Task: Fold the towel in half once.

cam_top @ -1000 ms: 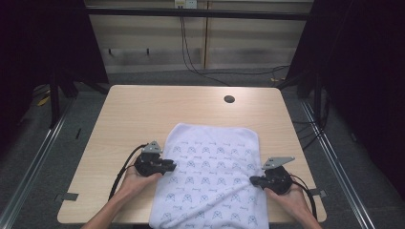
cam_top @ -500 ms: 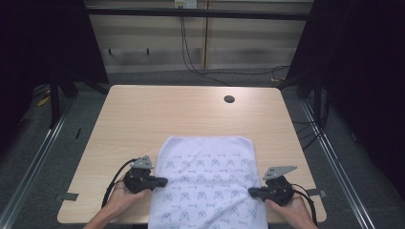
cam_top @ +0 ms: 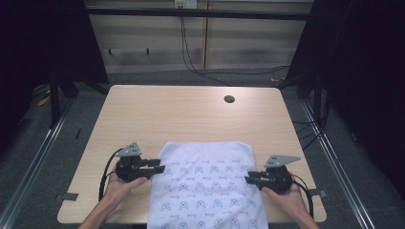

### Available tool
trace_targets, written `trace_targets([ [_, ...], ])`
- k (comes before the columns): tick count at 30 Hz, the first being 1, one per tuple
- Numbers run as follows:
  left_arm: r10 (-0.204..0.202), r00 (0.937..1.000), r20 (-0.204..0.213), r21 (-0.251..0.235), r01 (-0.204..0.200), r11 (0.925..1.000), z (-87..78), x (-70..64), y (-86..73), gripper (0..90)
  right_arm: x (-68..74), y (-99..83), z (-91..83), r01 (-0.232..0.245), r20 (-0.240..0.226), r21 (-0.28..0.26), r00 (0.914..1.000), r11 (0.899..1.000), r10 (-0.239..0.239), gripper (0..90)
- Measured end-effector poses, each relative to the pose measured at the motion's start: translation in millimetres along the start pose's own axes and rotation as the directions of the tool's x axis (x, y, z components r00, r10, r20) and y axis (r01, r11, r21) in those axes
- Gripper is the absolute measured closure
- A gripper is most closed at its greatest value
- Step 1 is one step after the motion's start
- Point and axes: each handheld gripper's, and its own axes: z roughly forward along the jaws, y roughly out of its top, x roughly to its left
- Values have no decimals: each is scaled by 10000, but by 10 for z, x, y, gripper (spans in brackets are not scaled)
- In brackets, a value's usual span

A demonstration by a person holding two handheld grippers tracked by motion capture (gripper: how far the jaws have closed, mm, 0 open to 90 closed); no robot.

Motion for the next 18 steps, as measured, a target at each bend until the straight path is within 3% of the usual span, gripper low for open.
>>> trace_targets([
  [2, -105, 9998, -172, -190, 102, 9998, 16, 127, 57, 628, -169, 101, 66, -255, 365, -81, 9990, 9996, 258, 709],
  [5, -707, 9964, -469, -425, 687, 9967, 42, 402, 109, 669, -392, 268, 121, -560, 798, -322, 9951, 9979, 584, 705],
  [7, -1035, 9923, -687, -300, 1017, 9944, 55, 563, 124, 744, -545, 384, 183, -553, 1200, -475, 9909, 9973, 606, 690],
  [9, -1369, 9861, -946, -590, 1317, 9895, 70, 710, 119, 759, -655, 464, 257, -600, 1362, -634, 9883, 9962, 682, 680],
  [11, -1495, 9825, -1108, -405, 1458, 9885, 115, 782, 125, 764, -743, 505, 342, -878, 1365, -976, 9855, 9913, 1008, 662],
  [13, -1596, 9842, -765, -400, 1569, 9868, 188, 819, 122, 753, -768, 535, 433, -809, 1531, -773, 9839, 9937, 920, 651],
  [15, -1576, 9865, -452, -208, 1568, 9874, 263, 797, 112, 723, -779, 536, 486, -860, 1394, -752, 9856, 9935, 958, 650],
  [18, -960, 9954, 37, 444, 958, 9944, 388, 731, 118, 697, -801, 512, 525, -783, 1414, -516, 9863, 9956, 849, 641],
])
